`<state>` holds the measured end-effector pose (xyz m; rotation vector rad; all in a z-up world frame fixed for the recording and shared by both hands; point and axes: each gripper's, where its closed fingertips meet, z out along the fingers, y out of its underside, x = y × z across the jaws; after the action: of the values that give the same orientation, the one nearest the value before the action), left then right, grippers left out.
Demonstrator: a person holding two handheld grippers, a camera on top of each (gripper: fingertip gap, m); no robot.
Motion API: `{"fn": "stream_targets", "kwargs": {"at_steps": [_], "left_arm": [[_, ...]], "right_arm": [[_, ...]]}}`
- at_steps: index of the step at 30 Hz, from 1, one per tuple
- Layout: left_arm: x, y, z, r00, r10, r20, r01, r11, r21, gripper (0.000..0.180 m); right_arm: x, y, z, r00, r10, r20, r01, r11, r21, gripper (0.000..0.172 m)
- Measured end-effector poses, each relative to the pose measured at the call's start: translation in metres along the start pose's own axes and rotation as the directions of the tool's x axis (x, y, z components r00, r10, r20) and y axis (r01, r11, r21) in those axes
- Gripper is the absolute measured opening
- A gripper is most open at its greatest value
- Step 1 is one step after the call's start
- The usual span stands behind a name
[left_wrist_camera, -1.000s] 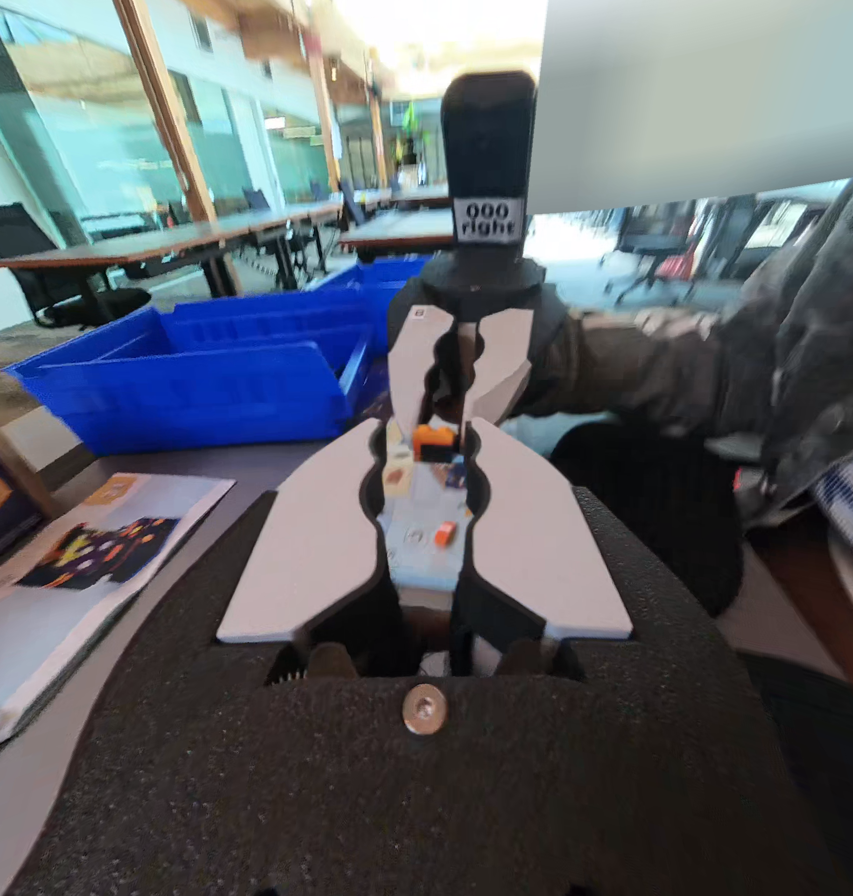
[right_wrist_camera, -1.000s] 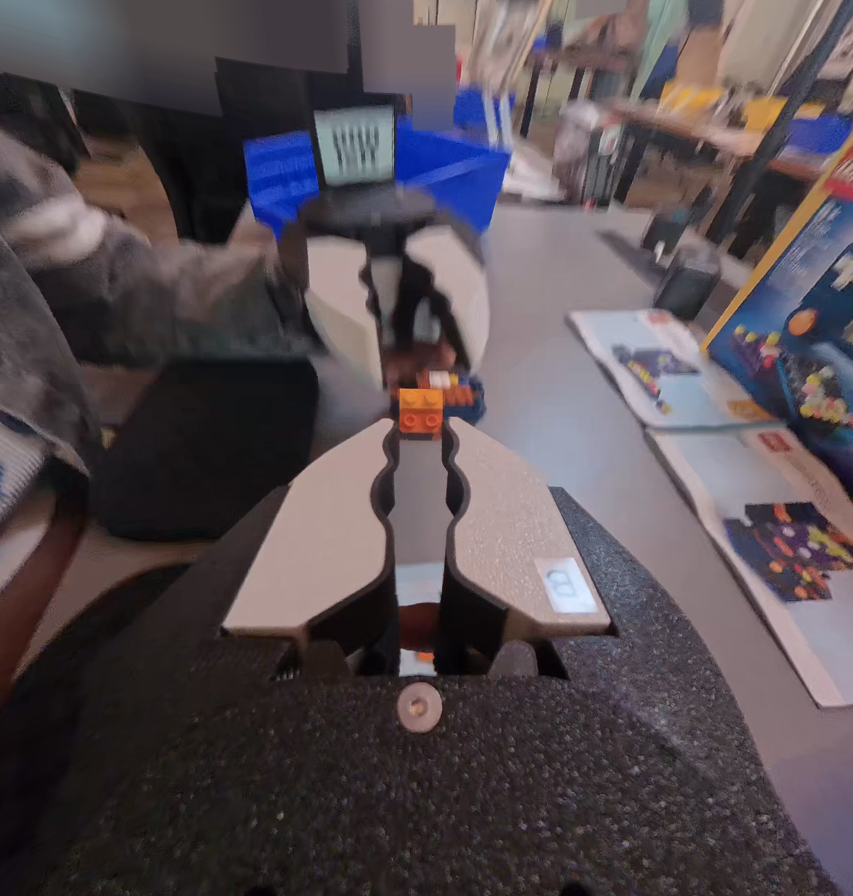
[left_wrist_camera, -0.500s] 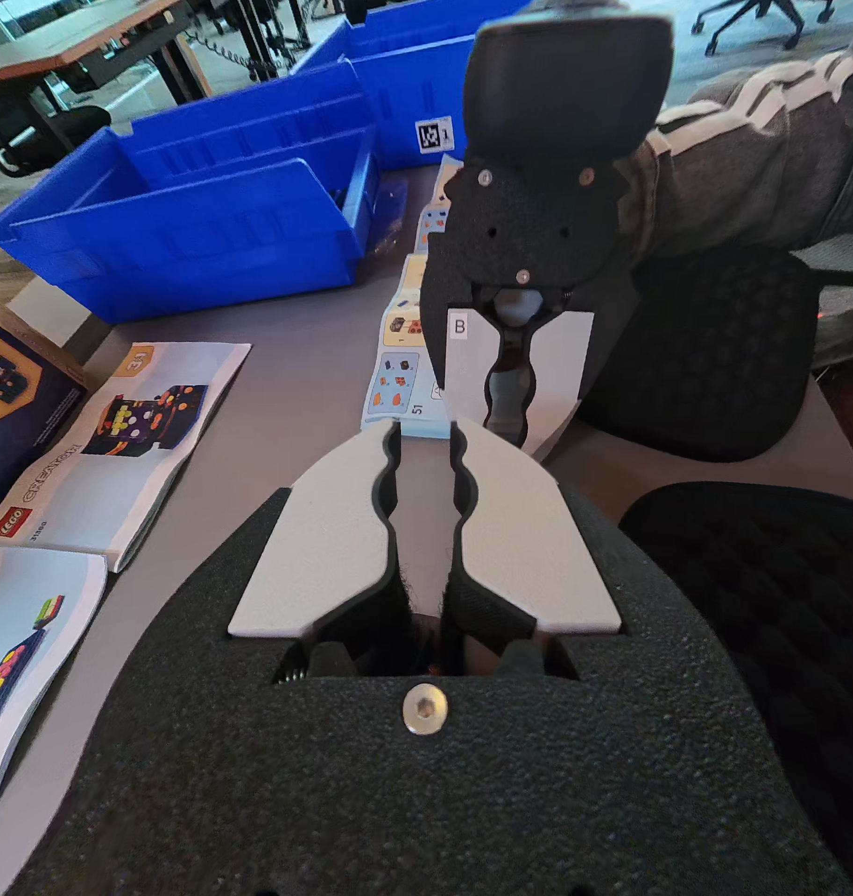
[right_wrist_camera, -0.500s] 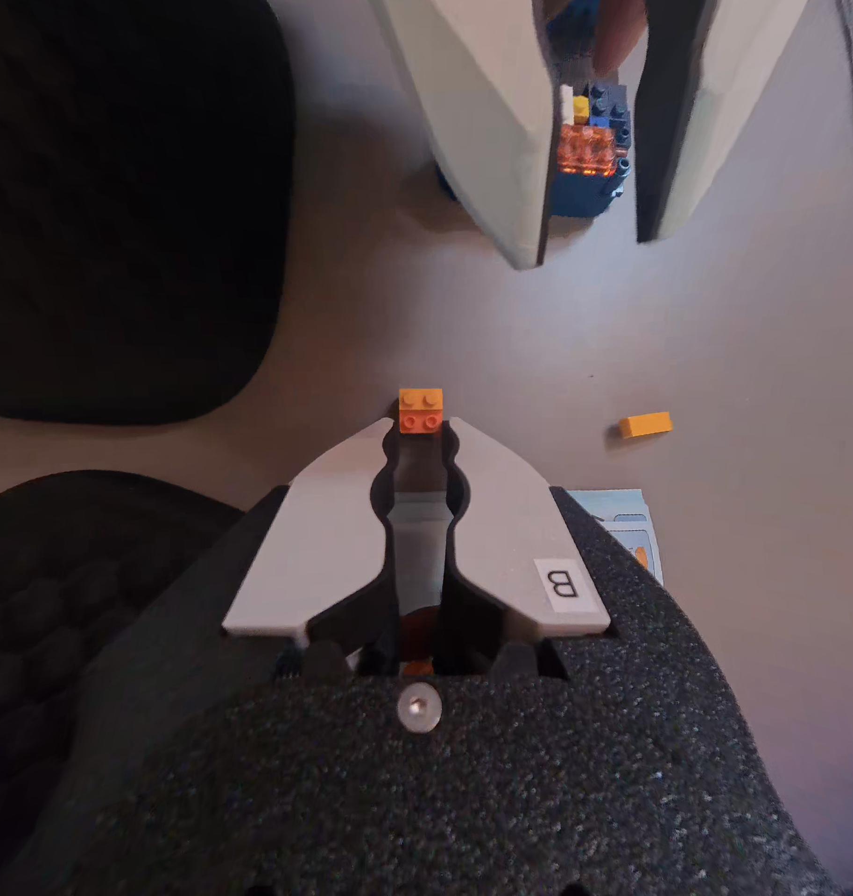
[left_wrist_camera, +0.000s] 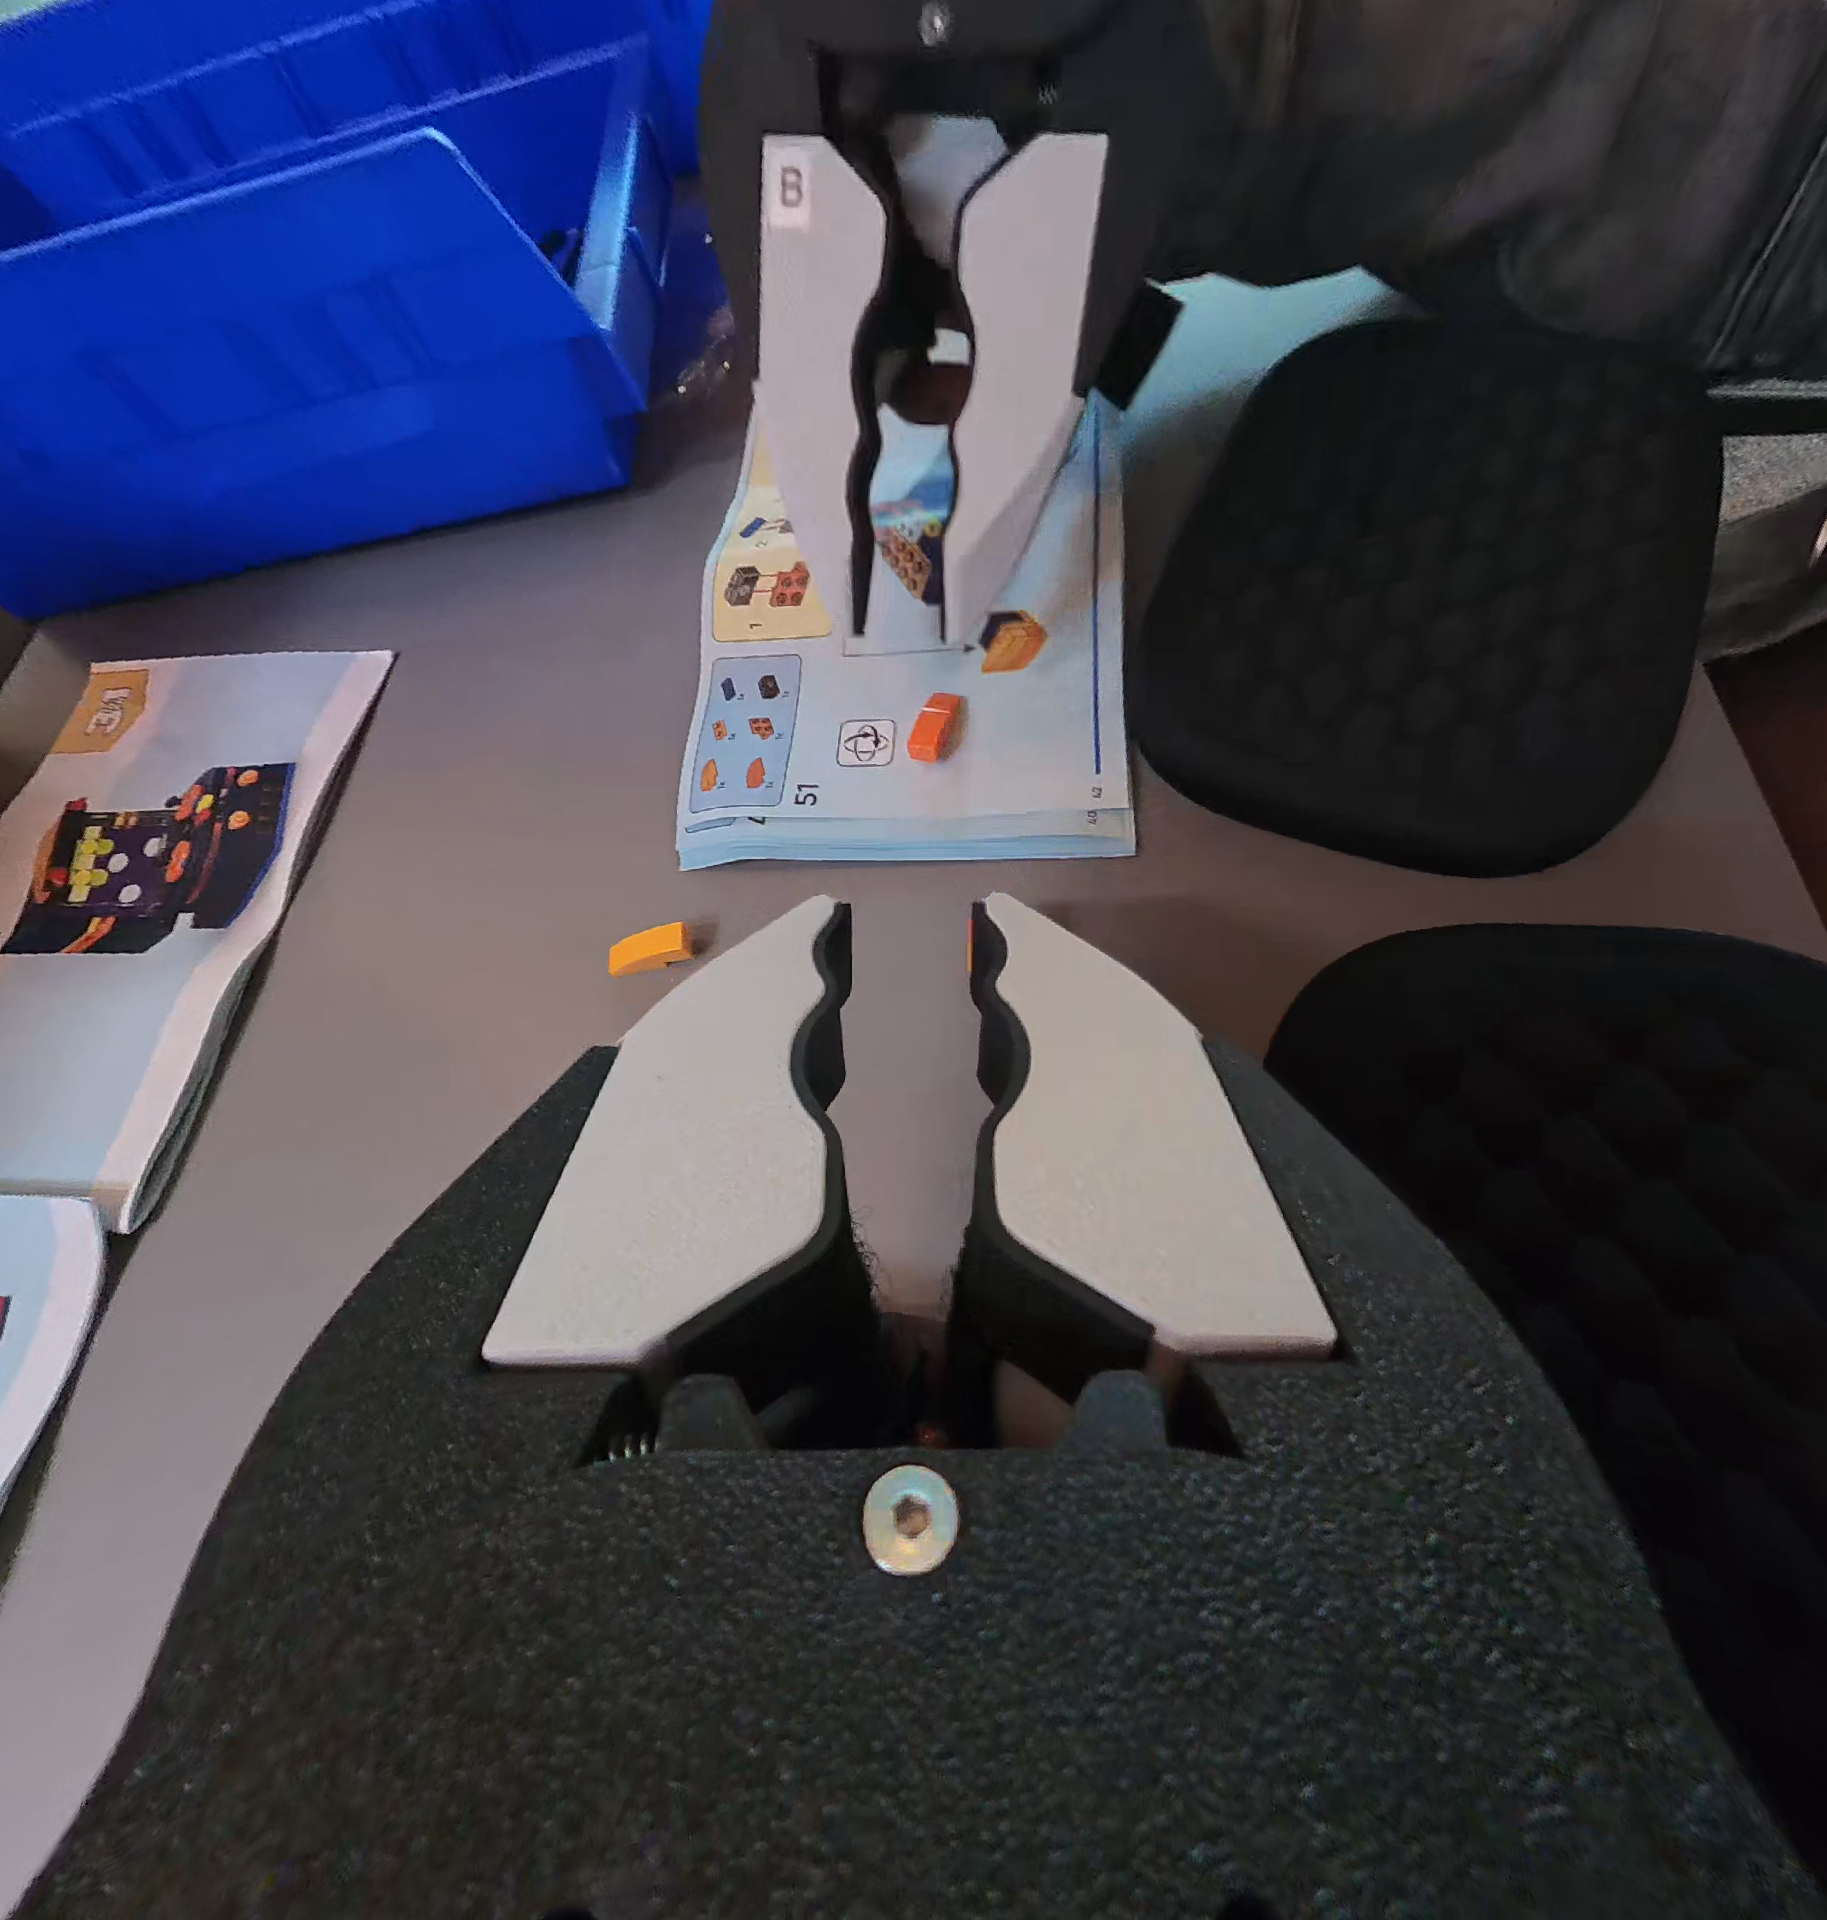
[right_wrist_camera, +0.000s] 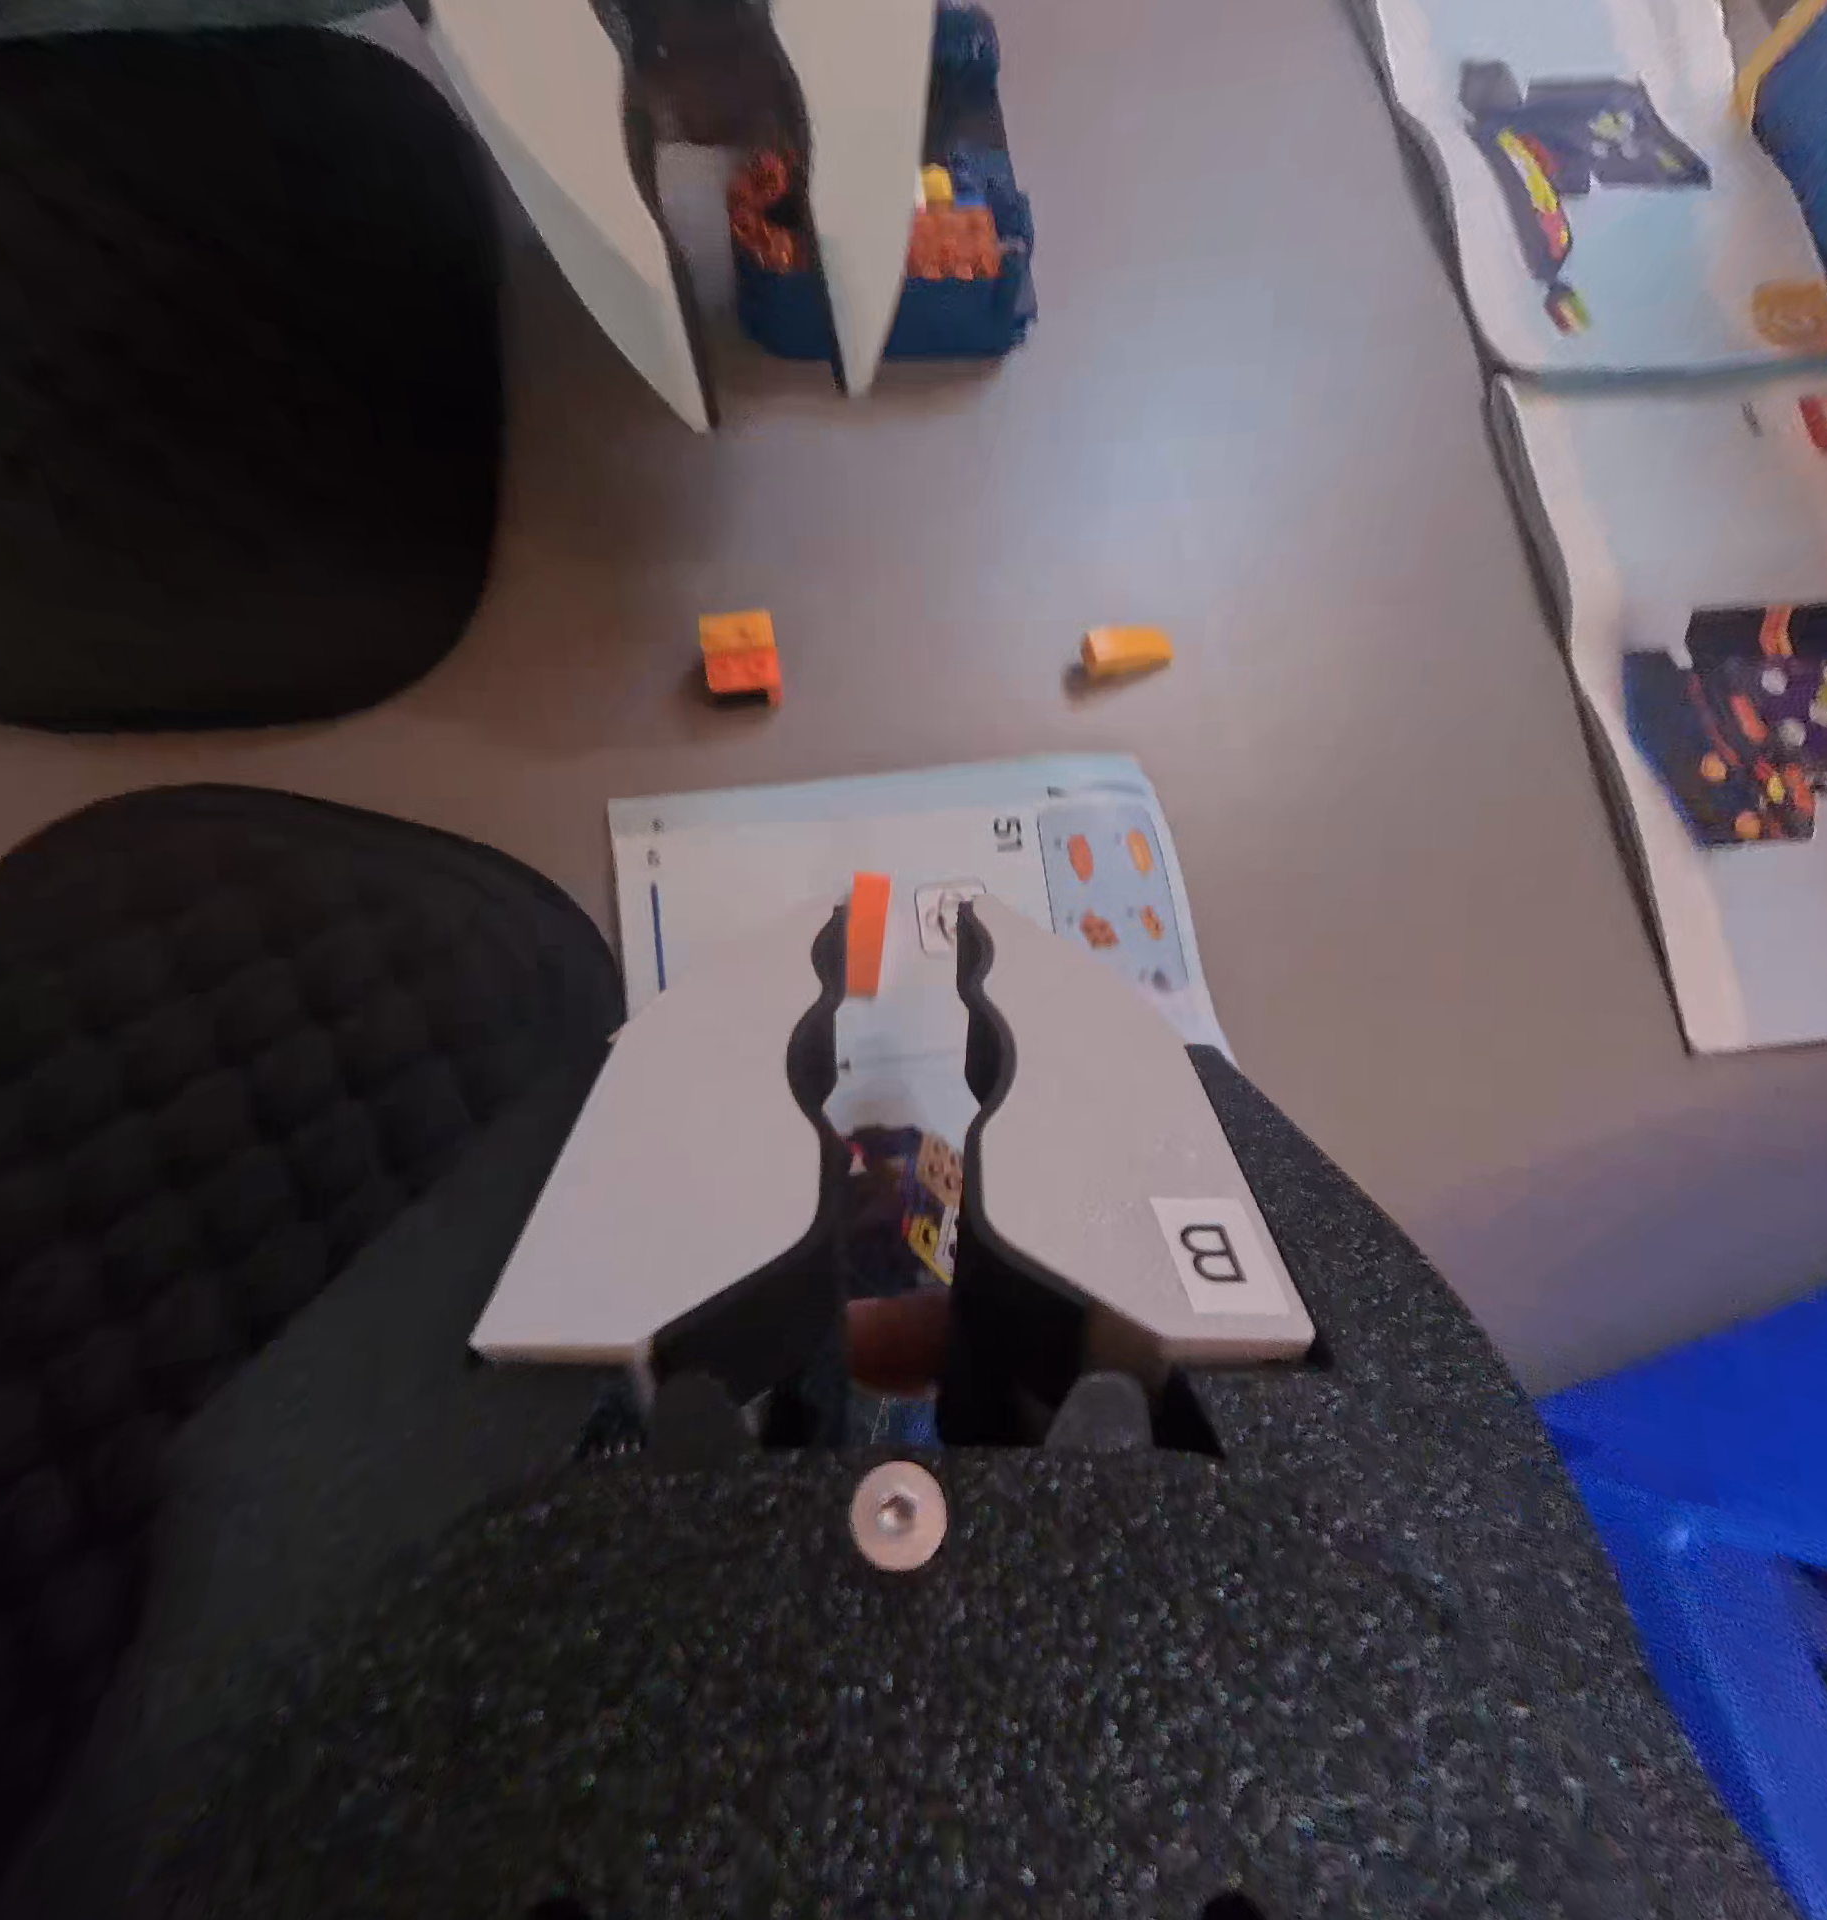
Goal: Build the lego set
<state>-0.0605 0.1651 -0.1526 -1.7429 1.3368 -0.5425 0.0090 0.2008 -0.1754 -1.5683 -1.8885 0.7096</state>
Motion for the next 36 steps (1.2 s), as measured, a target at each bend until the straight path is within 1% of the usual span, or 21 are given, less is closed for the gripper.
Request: {"fn": "stream_targets", "kwargs": {"at_steps": [3,7,9,11,13,15,17,21,23,27,36], "left_arm": [[0.007,0.005,0.005,1.000,0.013,-0.026,-0.015,0.999,-0.045,0.021],[0.010,0.006,0.008,0.999,0.015,-0.038,-0.018,0.998,-0.064,0.022],[0.010,0.008,0.009,0.999,0.008,-0.045,-0.011,0.998,-0.067,0.023],[0.011,0.011,0.010,0.999,0.004,-0.053,-0.009,0.996,-0.086,0.024],[0.012,0.016,0.012,0.999,0.011,-0.052,-0.018,0.993,-0.120,0.026],[0.015,0.019,0.016,0.998,0.026,-0.058,-0.035,0.988,-0.152,0.027],[0.018,0.020,0.019,0.997,0.036,-0.061,-0.046,0.985,-0.168,0.027],[0.019,0.027,0.026,0.997,0.053,-0.051,-0.063,0.973,-0.220,0.023],[0.019,0.028,0.026,0.996,0.071,-0.046,-0.080,0.969,-0.235,0.021],[0.019,0.025,0.023,0.995,0.087,-0.049,-0.096,0.972,-0.217,0.018],[0.026,0.027,0.027,0.986,0.146,-0.081,-0.161,0.959,-0.232,0.027]], "right_arm": [[-0.004,0.017,0.008,1.000,0.026,0.002,-0.026,0.998,-0.048,0.017],[-0.005,0.026,0.021,1.000,0.020,0.006,-0.019,0.997,-0.080,0.016],[-0.007,0.022,0.023,1.000,-0.013,0.006,0.013,0.998,-0.054,0.008],[-0.008,0.019,0.024,0.999,-0.049,-0.001,0.049,0.998,-0.039,0.007],[-0.011,0.008,0.023,0.997,-0.082,0.013,0.082,0.997,0.007,0.007],[-0.019,-0.008,0.022,0.992,-0.117,0.054,0.113,0.991,0.071,0.007],[-0.029,-0.018,0.025,0.981,-0.147,0.128,0.136,0.986,0.093,0.007],[-0.029,-0.025,0.041,0.969,-0.128,0.212,0.117,0.991,0.063,0.007],[-0.026,-0.022,0.046,0.968,-0.112,0.223,0.104,0.993,0.050,0.007],[-0.027,-0.018,0.049,0.968,-0.113,0.224,0.111,0.994,0.021,0.007],[-0.030,-0.018,0.053,0.968,-0.121,0.219,0.125,0.992,-0.005,0.007]]}}
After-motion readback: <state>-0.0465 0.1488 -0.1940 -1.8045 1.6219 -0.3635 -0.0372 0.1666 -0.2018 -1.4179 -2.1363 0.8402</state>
